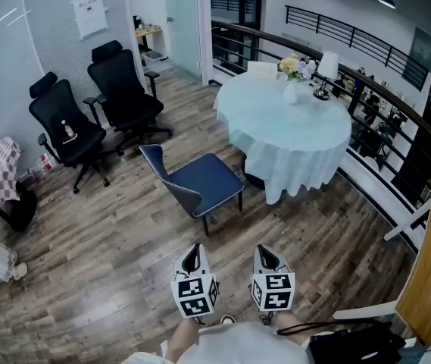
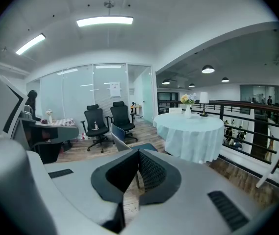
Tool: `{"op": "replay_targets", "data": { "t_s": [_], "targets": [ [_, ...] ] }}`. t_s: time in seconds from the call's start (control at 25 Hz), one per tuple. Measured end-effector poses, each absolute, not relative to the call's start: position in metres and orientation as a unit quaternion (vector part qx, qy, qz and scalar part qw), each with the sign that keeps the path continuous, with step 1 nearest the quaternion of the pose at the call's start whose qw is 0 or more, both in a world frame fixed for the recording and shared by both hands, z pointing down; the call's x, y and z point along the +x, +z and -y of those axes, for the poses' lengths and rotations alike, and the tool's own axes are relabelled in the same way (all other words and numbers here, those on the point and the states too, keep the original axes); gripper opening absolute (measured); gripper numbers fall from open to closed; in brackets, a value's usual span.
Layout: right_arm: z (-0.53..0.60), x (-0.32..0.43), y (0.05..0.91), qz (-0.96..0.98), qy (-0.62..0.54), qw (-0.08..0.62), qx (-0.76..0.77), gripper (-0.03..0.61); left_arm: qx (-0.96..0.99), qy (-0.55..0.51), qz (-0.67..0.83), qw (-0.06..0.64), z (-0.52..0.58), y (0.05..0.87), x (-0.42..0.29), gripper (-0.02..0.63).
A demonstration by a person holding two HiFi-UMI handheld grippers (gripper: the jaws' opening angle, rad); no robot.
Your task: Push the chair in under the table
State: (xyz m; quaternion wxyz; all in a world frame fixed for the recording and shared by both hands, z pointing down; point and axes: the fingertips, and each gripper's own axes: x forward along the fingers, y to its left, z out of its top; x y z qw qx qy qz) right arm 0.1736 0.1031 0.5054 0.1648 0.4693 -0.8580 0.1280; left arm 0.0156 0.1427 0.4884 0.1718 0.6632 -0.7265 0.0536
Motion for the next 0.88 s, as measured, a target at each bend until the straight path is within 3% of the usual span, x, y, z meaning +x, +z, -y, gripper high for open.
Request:
{"op": "replay_targets", "data": {
  "t_s": [0.88],
  "targets": [
    [-0.038, 0.174, 0.532, 0.848, 0.159, 0.164, 0.478, 0.017, 0.655, 0.067, 0.733, 0.167, -0.083, 0.500, 0.000, 0.003]
  ]
}}
